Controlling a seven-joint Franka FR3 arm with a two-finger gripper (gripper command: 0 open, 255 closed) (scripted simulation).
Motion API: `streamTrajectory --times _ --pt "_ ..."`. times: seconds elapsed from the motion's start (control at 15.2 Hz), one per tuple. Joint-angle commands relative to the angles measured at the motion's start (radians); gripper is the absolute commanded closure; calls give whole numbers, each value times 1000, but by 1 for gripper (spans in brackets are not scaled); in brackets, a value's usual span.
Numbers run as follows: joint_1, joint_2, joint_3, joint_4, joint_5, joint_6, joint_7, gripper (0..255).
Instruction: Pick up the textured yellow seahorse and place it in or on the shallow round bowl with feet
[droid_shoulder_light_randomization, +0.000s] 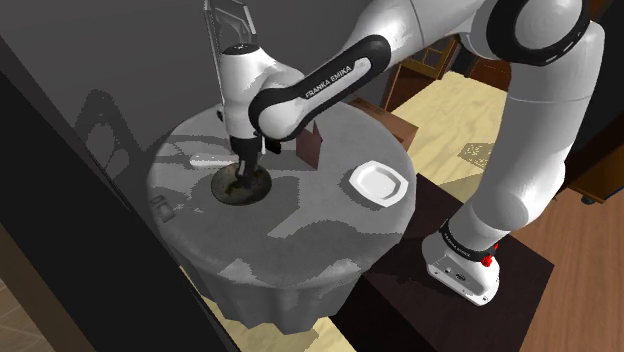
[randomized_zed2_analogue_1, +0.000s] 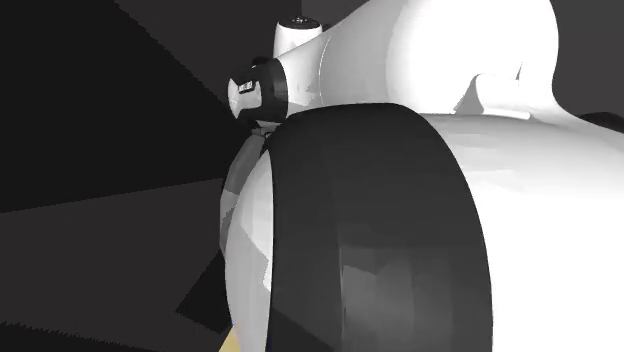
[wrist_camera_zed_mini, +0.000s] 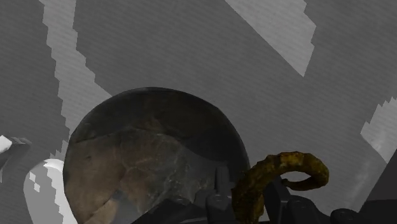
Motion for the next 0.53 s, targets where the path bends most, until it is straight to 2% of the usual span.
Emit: streamTrajectory --times 0.0,0.26,0.46 --pt "3 47 -22 79 -21 -41 -23 255" --pt "10 141 -64 232 -57 -111 -73 255" --pt "16 168 -76 246 -69 -101 -77 255"
